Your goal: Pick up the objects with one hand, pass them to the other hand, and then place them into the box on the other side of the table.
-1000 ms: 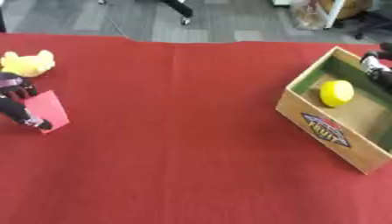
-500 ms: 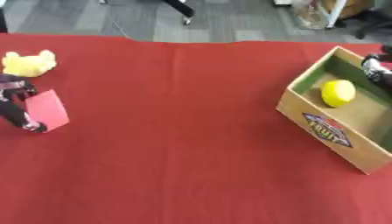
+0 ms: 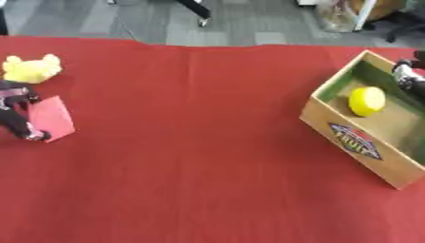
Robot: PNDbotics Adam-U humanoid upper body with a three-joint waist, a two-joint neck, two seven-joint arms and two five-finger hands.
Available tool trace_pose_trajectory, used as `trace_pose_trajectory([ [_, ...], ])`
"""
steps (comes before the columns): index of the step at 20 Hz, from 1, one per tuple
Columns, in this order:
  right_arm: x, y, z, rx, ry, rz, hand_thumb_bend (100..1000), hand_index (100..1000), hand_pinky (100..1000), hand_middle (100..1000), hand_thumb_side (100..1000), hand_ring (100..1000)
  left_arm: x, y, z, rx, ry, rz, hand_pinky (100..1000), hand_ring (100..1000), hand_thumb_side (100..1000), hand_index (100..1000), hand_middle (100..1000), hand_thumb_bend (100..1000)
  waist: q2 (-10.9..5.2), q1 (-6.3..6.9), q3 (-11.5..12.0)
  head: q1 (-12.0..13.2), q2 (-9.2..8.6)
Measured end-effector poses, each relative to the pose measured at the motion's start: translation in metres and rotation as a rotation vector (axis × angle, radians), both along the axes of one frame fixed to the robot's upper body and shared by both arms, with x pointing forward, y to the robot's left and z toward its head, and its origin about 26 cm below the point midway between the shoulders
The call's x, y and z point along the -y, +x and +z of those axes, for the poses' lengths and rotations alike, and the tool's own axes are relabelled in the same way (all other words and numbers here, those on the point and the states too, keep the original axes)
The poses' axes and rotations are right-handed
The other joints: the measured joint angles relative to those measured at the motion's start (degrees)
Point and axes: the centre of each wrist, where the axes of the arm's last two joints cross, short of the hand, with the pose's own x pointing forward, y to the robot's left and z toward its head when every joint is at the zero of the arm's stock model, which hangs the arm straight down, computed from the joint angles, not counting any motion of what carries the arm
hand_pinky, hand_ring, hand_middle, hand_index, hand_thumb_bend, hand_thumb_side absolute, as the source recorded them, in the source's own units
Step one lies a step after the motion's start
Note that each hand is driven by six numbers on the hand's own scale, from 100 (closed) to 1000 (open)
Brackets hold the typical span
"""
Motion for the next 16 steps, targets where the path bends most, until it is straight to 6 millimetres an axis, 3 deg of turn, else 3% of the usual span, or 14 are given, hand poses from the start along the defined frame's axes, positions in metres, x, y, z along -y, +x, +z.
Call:
trace_pose_trajectory([
  [8,0.001,-0.001,-0.001,-0.001,0.000,-0.002,100,951,883,892,579,774,0.021,-0.027,0.037,0.131,-0.028,-0.105,773,747,100,499,688,316,-0.01,-0.01,0.43,0.13,-0.01],
  [16,0.001,-0.001,-0.001,0.001,0.003,-0.004,100,951,883,891,568,773,0.041,-0.049,0.059,0.265,-0.123,-0.186,754,714,100,479,645,245,-0.03,-0.20,0.74,0.14,-0.33],
])
